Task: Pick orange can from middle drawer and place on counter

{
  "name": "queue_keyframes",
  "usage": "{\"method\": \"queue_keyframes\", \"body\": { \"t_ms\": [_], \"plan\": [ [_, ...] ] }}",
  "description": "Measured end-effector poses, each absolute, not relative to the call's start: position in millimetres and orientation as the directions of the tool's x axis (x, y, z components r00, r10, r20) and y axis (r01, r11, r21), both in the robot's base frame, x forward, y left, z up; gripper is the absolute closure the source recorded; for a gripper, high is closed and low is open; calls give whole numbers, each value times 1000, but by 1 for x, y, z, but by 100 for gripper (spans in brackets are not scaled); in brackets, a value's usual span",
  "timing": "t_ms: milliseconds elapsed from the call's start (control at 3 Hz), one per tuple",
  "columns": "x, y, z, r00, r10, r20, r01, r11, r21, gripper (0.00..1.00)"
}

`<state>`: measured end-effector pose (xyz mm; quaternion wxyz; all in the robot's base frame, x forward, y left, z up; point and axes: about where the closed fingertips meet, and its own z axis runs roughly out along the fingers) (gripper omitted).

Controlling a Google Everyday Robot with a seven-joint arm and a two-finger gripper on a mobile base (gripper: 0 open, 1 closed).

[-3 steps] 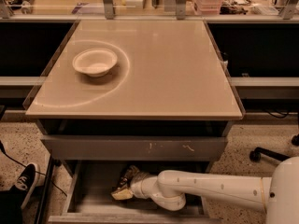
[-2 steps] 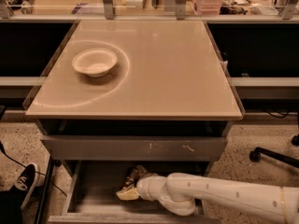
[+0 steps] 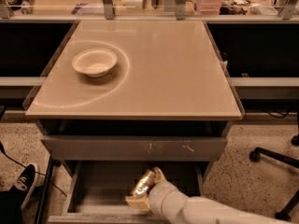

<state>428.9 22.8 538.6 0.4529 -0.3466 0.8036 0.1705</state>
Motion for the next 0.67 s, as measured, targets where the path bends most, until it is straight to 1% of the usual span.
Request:
{"method": "queue_keyframes", "body": {
  "t_ms": [333, 667],
  "plan": [
    [401, -35, 598, -356, -399, -845, -567, 811, -145, 100],
    [403, -31, 597, -355, -395, -848, -584, 801, -128, 100]
  ]
}}
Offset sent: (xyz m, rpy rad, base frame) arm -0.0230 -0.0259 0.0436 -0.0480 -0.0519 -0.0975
